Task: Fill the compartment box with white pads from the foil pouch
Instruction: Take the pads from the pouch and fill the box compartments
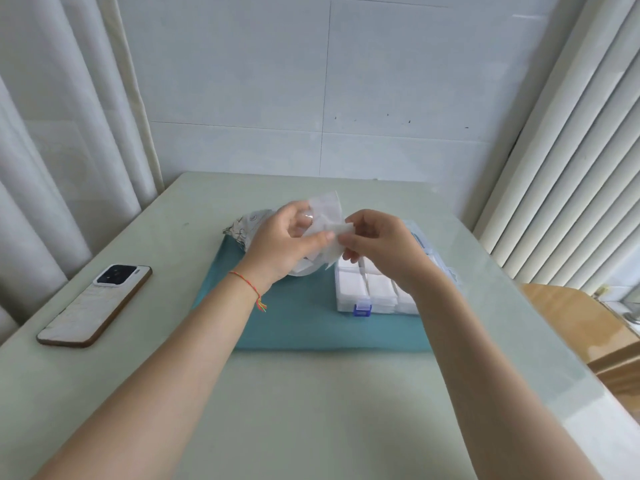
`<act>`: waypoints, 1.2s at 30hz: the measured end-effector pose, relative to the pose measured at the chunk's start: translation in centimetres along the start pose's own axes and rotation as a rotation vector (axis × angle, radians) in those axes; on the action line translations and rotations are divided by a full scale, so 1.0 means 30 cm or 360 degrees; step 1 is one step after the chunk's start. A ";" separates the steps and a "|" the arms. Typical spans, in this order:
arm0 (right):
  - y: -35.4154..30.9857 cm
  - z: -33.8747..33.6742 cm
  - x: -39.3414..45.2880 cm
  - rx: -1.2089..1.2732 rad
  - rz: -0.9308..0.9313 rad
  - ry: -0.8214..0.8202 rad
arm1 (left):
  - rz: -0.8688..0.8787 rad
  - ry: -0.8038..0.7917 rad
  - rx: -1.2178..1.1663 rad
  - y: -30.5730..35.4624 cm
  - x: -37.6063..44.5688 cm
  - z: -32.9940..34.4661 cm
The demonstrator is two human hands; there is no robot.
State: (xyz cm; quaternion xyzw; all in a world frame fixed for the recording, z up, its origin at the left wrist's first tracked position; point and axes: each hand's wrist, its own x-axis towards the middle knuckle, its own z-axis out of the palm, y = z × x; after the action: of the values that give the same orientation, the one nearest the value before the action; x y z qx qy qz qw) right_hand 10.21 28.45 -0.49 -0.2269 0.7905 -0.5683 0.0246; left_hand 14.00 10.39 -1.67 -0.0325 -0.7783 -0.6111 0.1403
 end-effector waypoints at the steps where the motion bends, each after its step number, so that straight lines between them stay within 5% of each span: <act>1: 0.008 -0.010 -0.008 0.0004 0.0017 0.0002 | -0.0003 -0.0052 0.0010 0.002 0.000 0.020; 12: 0.019 -0.077 0.038 0.0122 0.0263 -0.0074 | -0.0072 0.0200 -0.0035 -0.003 0.054 0.138; 29: 0.085 -0.153 0.065 -0.0565 0.0471 -0.0142 | -0.0199 0.0200 -0.0005 -0.070 0.097 0.190; 36: 0.089 -0.174 0.079 -0.0431 0.0479 0.0177 | -0.0253 0.0214 -0.0044 -0.077 0.097 0.166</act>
State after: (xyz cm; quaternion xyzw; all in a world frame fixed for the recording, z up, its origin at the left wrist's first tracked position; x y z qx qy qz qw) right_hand 5.65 32.85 -0.55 -0.0759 0.8848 -0.4584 0.0348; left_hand 9.81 14.24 -4.14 0.0685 -0.7589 -0.6317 0.1428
